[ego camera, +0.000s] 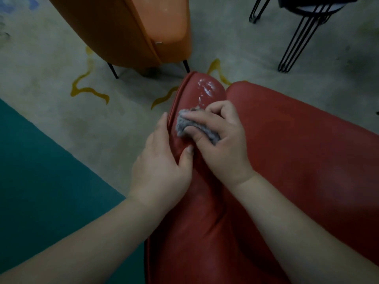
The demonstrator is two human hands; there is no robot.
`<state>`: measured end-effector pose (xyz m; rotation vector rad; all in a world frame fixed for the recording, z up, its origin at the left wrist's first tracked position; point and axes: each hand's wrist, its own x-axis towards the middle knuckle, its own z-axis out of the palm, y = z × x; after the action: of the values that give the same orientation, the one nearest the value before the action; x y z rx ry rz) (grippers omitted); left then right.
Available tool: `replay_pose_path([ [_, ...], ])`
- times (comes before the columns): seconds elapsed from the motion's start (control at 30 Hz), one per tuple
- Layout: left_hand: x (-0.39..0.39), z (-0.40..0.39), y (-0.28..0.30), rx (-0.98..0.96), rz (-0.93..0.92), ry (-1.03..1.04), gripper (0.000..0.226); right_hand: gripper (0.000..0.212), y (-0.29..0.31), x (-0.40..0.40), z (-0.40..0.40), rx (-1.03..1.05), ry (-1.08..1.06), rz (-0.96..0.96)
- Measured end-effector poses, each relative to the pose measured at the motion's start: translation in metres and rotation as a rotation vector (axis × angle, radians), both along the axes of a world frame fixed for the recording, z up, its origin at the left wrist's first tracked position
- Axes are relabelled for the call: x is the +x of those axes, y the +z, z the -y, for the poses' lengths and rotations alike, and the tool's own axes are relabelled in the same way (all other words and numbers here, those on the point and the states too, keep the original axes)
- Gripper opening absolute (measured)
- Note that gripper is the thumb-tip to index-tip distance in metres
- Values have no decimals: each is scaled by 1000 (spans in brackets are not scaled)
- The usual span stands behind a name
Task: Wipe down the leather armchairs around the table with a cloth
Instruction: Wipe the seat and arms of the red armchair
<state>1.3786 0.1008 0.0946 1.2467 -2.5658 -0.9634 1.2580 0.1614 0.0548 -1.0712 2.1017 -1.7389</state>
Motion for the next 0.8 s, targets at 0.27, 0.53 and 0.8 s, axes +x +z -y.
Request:
replay_pose_path([
  [0.27,0,-1,0,-25,-4,-12,77,19,-12,-55,26,-21,-320,383],
  [0.53,-2,0,0,-53,16,-1,76,22,2,-80,60,179,-111,328],
  [0.8,-1,-1,2,-59,31,-9,74,26,4,-67,46,89,-151,179],
])
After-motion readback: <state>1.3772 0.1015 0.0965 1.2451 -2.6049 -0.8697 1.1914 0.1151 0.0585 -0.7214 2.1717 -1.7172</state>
